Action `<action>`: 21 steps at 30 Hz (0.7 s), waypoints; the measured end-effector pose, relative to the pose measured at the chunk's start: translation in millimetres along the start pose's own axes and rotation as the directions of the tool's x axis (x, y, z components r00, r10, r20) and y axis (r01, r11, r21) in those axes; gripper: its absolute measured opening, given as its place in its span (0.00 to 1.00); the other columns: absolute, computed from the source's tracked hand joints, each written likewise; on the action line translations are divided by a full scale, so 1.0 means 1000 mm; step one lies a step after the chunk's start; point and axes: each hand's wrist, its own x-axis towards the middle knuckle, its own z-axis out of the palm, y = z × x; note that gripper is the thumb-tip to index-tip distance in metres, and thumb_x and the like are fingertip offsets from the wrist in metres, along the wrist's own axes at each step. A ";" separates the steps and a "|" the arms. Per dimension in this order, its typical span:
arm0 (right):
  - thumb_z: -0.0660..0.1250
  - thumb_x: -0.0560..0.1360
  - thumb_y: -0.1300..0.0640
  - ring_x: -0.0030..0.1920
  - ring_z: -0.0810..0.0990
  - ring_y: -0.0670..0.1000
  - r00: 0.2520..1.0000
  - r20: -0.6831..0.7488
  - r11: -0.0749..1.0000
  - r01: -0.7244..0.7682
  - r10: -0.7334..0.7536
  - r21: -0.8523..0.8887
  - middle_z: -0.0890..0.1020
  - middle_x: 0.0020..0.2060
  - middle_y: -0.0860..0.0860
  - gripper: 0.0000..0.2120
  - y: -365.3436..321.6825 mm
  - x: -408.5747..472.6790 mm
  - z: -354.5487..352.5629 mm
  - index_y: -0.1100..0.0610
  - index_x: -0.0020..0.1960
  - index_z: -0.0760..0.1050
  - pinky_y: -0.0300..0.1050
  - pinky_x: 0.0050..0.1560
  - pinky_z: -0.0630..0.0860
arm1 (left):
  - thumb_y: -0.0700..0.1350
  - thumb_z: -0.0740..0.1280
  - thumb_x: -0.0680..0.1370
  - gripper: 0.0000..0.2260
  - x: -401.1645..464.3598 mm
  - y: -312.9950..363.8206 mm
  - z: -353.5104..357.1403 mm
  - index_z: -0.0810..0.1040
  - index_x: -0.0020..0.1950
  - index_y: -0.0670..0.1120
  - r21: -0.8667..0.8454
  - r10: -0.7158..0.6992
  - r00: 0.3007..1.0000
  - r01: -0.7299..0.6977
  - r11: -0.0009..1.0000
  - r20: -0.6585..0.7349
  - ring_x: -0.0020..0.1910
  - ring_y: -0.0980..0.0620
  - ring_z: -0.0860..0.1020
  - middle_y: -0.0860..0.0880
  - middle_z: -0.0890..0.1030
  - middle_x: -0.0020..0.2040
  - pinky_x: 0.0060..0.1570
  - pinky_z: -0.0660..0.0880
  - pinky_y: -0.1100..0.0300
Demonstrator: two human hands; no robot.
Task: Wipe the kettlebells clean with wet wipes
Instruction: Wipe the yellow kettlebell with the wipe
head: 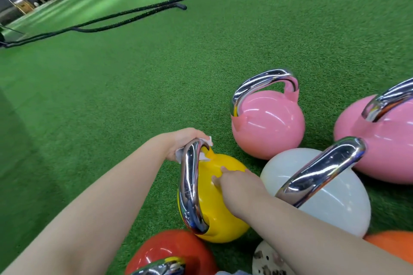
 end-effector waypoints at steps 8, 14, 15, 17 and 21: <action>0.59 0.75 0.65 0.66 0.70 0.57 0.995 0.100 0.998 -0.031 0.027 0.046 0.67 0.70 0.58 0.20 -0.013 0.004 -0.016 0.58 0.67 0.68 0.45 0.54 0.71 | 0.70 0.44 0.74 0.36 -0.032 -0.040 0.016 0.78 0.55 0.44 -0.226 0.125 0.987 -0.145 0.963 -0.100 0.52 0.45 0.80 0.43 0.82 0.51 0.54 0.75 0.51; 0.58 0.75 0.66 0.61 0.74 0.57 0.947 -0.320 0.982 0.035 0.028 0.187 0.76 0.61 0.56 0.19 -0.009 0.026 -0.080 0.55 0.64 0.72 0.45 0.54 0.72 | 0.66 0.49 0.77 0.26 -0.030 -0.045 0.010 0.78 0.55 0.52 0.102 0.349 0.892 -0.334 0.937 -0.285 0.57 0.49 0.77 0.49 0.80 0.57 0.63 0.70 0.49; 0.58 0.76 0.66 0.62 0.74 0.56 0.936 -0.352 0.971 0.065 0.020 0.228 0.75 0.63 0.56 0.20 -0.006 0.033 -0.088 0.54 0.66 0.71 0.46 0.58 0.72 | 0.68 0.51 0.76 0.27 -0.026 -0.045 0.011 0.78 0.57 0.51 0.111 0.374 0.876 -0.357 0.927 -0.305 0.57 0.48 0.78 0.48 0.80 0.58 0.63 0.70 0.47; 0.58 0.77 0.66 0.59 0.76 0.54 0.926 -0.376 0.929 0.146 -0.008 0.340 0.74 0.65 0.55 0.21 -0.001 0.048 -0.095 0.53 0.68 0.69 0.48 0.57 0.74 | 0.66 0.52 0.76 0.24 -0.023 -0.043 0.013 0.78 0.58 0.54 0.058 0.416 0.862 -0.417 0.907 -0.290 0.50 0.45 0.79 0.42 0.81 0.54 0.60 0.72 0.45; 0.54 0.81 0.60 0.60 0.76 0.51 0.956 -0.285 0.724 0.244 -0.067 0.645 0.74 0.65 0.54 0.17 0.003 0.073 -0.088 0.56 0.69 0.68 0.40 0.60 0.70 | 0.52 0.55 0.81 0.14 -0.021 -0.033 0.019 0.77 0.59 0.52 0.020 0.623 0.732 -0.644 0.765 -0.276 0.41 0.45 0.79 0.44 0.82 0.51 0.43 0.75 0.54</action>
